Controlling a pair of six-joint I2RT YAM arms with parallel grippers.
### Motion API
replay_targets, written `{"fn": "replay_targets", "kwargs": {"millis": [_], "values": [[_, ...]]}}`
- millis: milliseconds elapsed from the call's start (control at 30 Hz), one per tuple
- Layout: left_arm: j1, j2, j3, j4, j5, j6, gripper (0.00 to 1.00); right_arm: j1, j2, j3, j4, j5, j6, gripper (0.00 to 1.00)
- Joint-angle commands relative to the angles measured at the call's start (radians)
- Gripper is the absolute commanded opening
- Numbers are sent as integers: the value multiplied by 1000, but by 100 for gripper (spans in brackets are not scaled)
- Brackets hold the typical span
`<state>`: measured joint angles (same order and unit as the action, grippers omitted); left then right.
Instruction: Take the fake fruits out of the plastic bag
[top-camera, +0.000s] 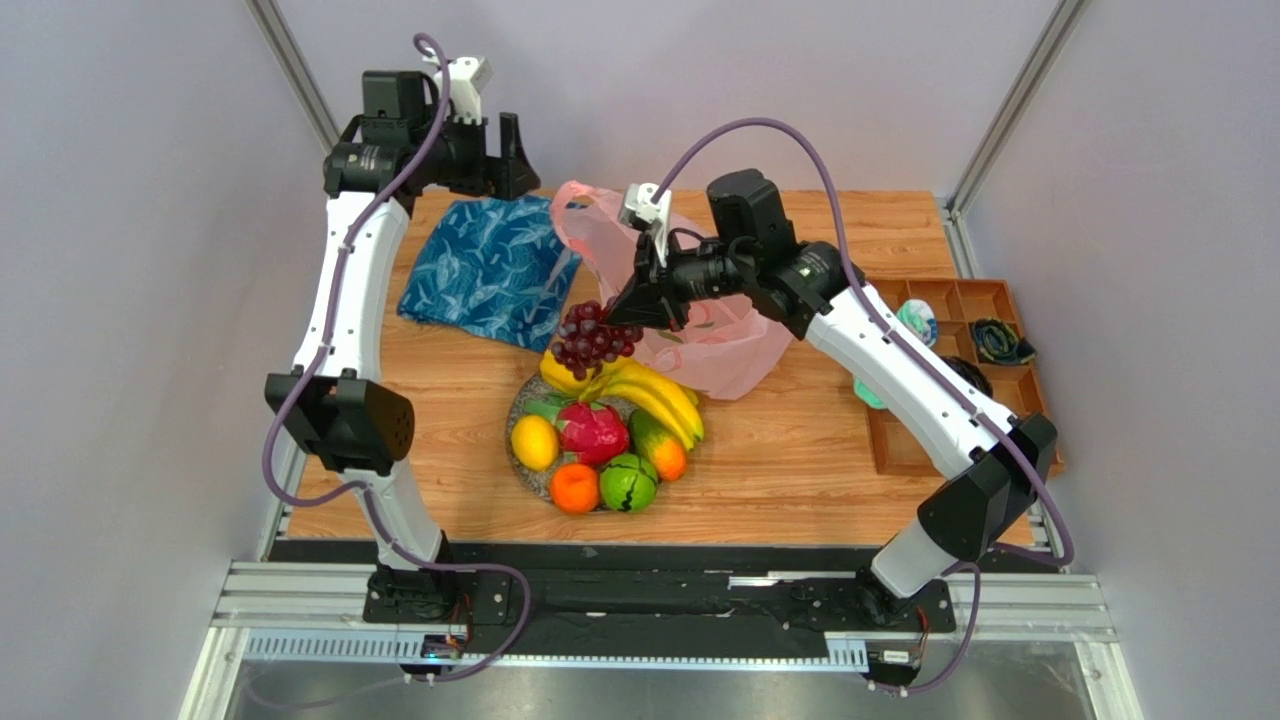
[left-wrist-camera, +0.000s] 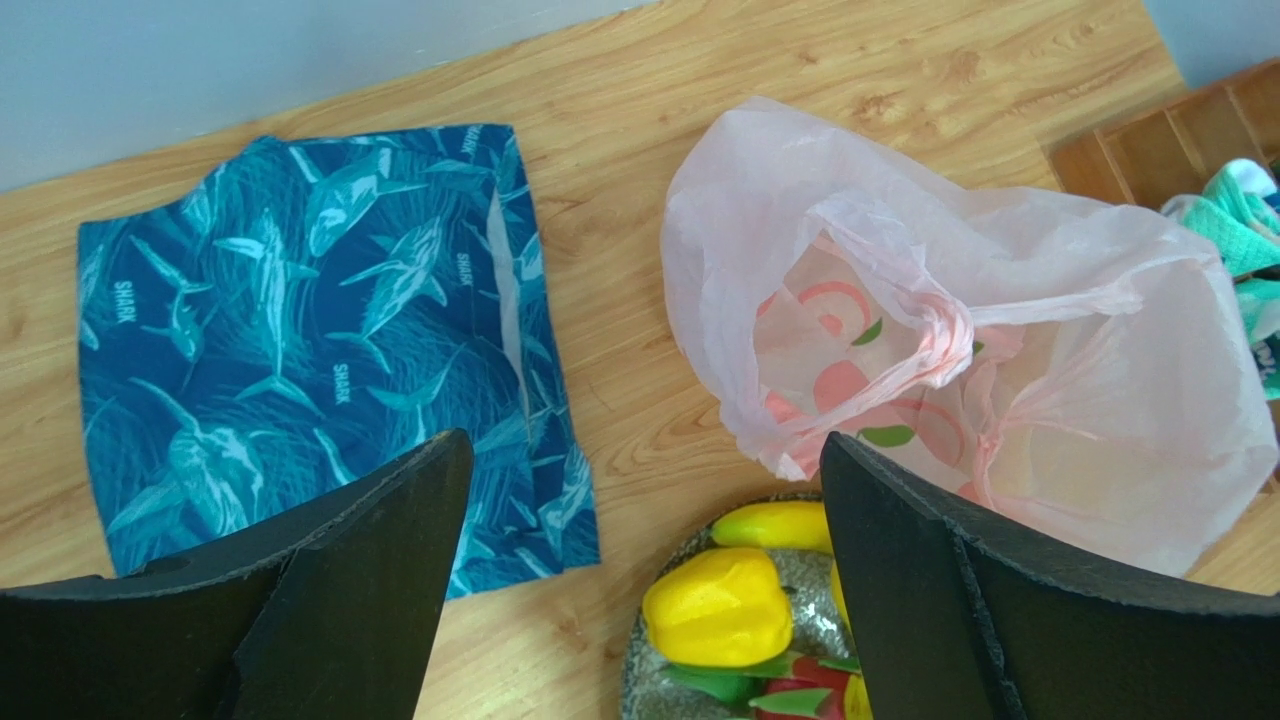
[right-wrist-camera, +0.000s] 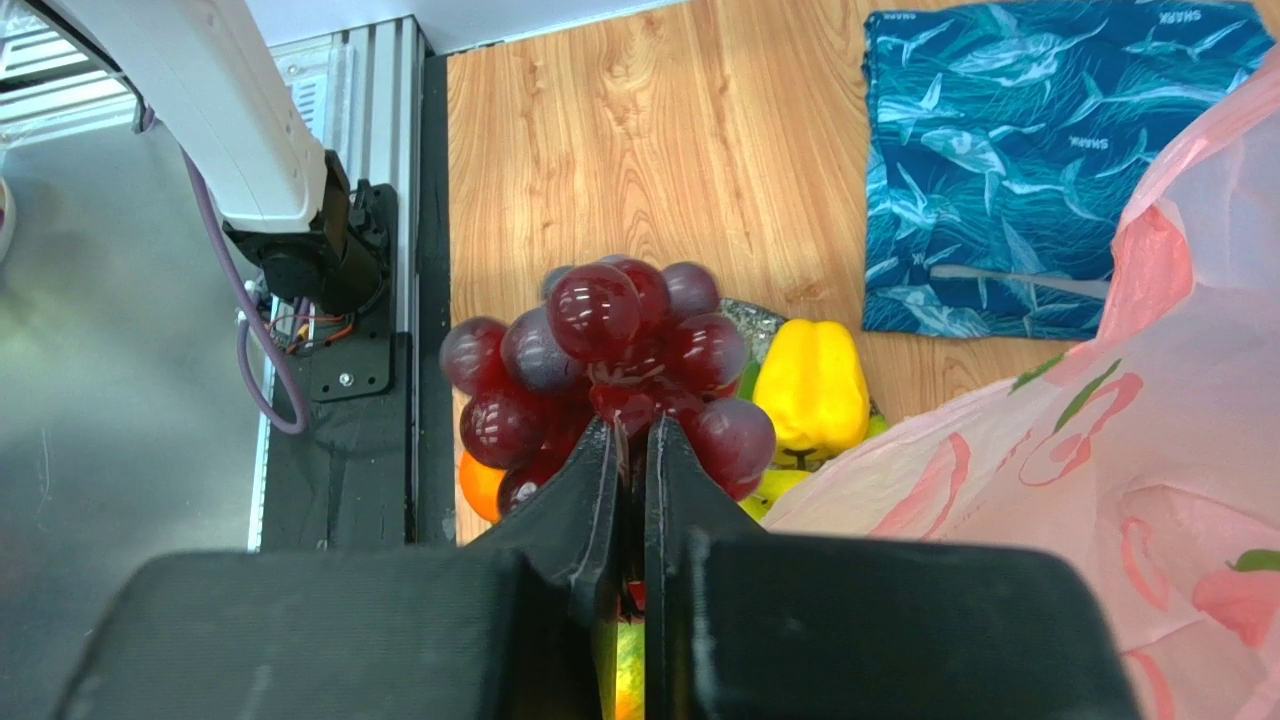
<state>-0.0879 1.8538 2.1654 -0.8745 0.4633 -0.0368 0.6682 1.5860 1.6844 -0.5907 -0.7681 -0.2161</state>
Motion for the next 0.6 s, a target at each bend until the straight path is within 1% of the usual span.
{"fn": "replay_targets", "kwargs": {"millis": [0, 200, 333, 567], "values": [[19, -67, -29, -1, 23, 5, 94, 16, -30, -81, 46, -33, 26, 0], [43, -71, -62, -1, 47, -11, 92, 40, -54, -166, 120, -49, 70, 0], [43, -70, -73, 5, 66, -14, 92, 80, -44, -158, 114, -65, 34, 0], [45, -56, -50, -9, 92, -12, 92, 94, 2, -166, 120, -91, 52, 0]]}}
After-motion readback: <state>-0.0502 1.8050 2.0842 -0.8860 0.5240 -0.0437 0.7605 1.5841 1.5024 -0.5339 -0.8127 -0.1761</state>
